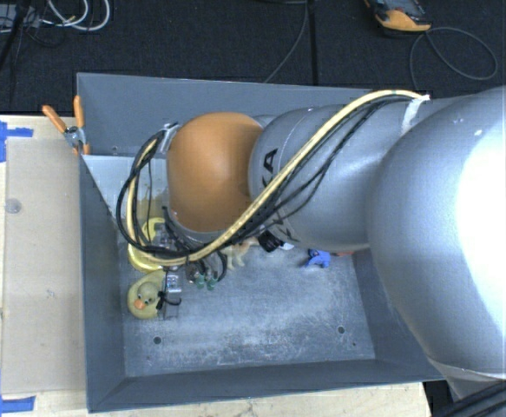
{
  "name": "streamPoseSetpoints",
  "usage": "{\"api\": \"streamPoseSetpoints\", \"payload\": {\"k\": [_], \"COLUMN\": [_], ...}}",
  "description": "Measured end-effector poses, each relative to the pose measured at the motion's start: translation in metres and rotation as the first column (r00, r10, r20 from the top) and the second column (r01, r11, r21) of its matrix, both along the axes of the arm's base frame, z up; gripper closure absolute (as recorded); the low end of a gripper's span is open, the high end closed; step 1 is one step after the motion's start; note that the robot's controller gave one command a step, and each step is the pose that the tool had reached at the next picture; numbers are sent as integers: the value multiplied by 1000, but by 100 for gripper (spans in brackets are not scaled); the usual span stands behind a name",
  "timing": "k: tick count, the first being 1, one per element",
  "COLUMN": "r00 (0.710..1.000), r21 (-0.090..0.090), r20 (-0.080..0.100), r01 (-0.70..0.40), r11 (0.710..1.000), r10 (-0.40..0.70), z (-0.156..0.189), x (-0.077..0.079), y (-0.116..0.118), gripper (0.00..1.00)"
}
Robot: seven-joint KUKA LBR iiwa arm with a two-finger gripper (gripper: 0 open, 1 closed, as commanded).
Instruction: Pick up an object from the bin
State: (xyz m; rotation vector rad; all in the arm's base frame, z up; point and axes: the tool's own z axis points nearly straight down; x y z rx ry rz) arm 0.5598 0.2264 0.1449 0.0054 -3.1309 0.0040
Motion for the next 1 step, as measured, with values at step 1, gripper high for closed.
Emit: {"api": "streamPoseSetpoints", "payload": {"k": [1], "r00": [1000], "r21": [2], "r20": [7], "r01": [4], "r11": [1000], "r10": [-4], "z": [5], "x": [2], "y": [-1], "gripper": [0]}}
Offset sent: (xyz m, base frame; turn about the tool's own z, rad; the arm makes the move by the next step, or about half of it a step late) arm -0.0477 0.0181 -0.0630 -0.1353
